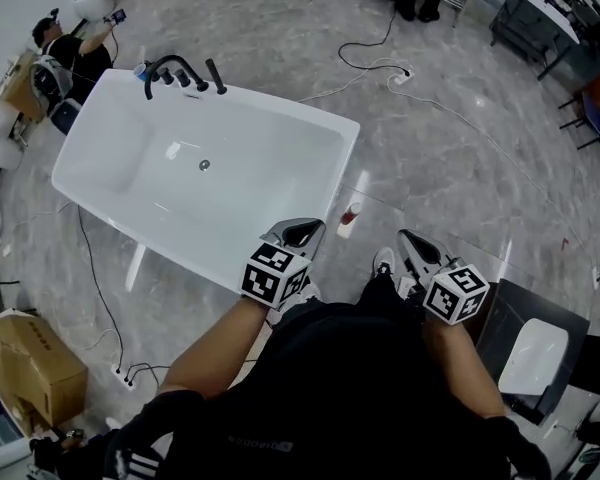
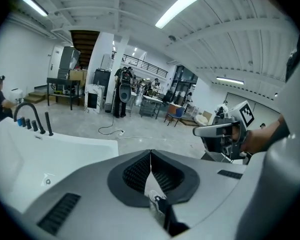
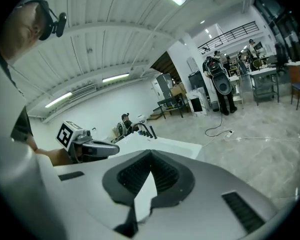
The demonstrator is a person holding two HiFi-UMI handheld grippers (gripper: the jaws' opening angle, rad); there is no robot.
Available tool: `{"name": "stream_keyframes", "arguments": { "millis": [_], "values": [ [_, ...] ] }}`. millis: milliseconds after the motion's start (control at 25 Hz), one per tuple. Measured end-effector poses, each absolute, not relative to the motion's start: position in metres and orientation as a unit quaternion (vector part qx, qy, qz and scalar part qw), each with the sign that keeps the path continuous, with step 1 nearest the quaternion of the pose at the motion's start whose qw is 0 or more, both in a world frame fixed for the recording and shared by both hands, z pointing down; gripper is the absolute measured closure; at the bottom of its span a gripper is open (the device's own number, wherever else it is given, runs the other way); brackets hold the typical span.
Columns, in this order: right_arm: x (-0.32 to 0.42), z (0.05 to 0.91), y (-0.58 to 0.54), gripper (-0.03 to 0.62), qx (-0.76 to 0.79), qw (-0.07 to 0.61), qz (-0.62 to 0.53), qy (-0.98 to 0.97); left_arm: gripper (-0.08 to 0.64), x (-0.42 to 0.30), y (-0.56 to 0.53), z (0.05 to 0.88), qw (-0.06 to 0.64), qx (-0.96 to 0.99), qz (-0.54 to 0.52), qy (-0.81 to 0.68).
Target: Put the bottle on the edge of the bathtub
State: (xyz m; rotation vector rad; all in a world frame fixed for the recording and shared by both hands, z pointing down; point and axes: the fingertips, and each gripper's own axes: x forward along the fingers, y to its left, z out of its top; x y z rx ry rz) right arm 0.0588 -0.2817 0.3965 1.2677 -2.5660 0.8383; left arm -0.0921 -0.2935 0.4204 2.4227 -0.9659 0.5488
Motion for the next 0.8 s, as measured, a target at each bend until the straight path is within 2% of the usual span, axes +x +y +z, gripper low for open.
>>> {"name": "stream_keyframes", "arguments": {
  "millis": [200, 360, 800],
  "values": [
    [0.057, 0.389, -0.255, 0.555, 0.427, 0.068, 0.281, -0.857, 0.543, -0.098, -0.272, 0.406, 0.202, 0.895, 0.205, -0.340],
    [0.062, 0.378, -0.246, 0.557, 0.426, 0.050, 0.280, -0.859, 0.543, -0.088, -0.254, 0.403, 0.220, 0.891, 0.182, -0.353],
    [0.104, 0.370, -0.179, 0.557, 0.401, 0.050, 0.272, -0.873, 0.543, -0.033, -0.178, 0.395, 0.234, 0.886, 0.165, -0.366]
  ]
}}
